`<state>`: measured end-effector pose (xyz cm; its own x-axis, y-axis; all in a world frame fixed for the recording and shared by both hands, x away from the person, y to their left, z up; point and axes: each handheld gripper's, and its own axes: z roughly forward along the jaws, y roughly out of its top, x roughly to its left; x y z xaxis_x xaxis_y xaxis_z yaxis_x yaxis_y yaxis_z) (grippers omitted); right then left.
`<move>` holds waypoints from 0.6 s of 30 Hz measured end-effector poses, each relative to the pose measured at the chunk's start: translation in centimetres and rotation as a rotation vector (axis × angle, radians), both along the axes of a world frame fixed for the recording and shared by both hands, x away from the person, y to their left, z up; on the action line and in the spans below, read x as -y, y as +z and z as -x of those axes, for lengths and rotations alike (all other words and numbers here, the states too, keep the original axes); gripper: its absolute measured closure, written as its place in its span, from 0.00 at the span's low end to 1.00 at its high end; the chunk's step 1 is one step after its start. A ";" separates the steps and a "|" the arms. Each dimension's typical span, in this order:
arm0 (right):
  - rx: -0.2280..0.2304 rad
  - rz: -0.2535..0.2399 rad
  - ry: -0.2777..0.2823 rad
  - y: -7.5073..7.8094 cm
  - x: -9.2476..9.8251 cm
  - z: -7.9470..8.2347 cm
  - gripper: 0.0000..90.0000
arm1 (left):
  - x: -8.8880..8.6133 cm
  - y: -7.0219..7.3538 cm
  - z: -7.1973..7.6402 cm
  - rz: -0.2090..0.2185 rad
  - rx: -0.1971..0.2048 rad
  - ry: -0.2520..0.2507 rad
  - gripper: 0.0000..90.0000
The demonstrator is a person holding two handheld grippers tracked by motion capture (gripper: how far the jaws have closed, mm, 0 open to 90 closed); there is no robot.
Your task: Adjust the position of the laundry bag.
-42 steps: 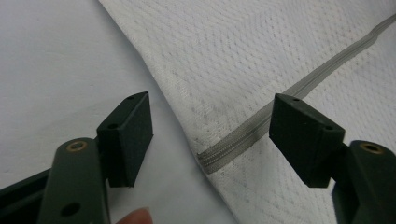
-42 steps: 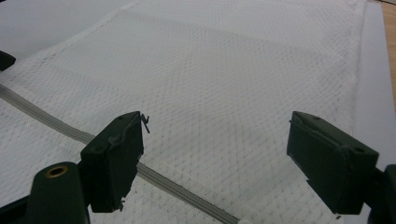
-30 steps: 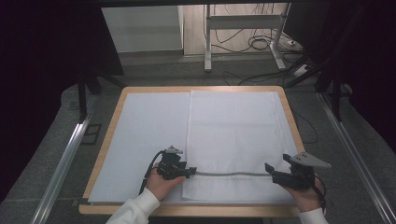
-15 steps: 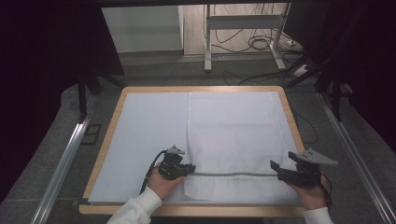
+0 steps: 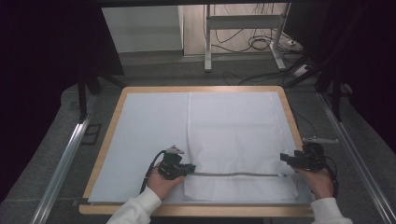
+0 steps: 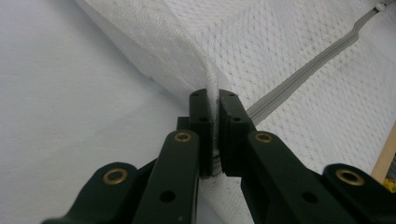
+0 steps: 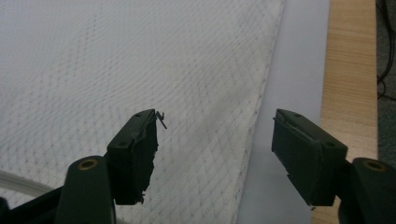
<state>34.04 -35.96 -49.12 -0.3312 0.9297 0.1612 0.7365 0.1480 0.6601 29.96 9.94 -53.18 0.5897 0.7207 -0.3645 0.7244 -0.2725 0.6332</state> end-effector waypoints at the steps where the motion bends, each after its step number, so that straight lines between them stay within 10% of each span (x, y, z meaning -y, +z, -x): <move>1: -0.008 -0.003 0.000 -0.1 0.0 -0.2 0.37 | 0.0 0.0 0.0 0.000 0.000 -0.001 0.96; 18: -0.075 0.042 -0.009 -1.2 -0.4 -1.1 0.59 | 0.0 0.3 0.1 0.001 0.009 0.001 0.96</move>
<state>35.17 -35.60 -50.34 -0.3111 0.9391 0.1460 0.7850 0.1673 0.5965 29.86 9.98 -52.93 0.5923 0.7207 -0.3602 0.7190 -0.2711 0.6399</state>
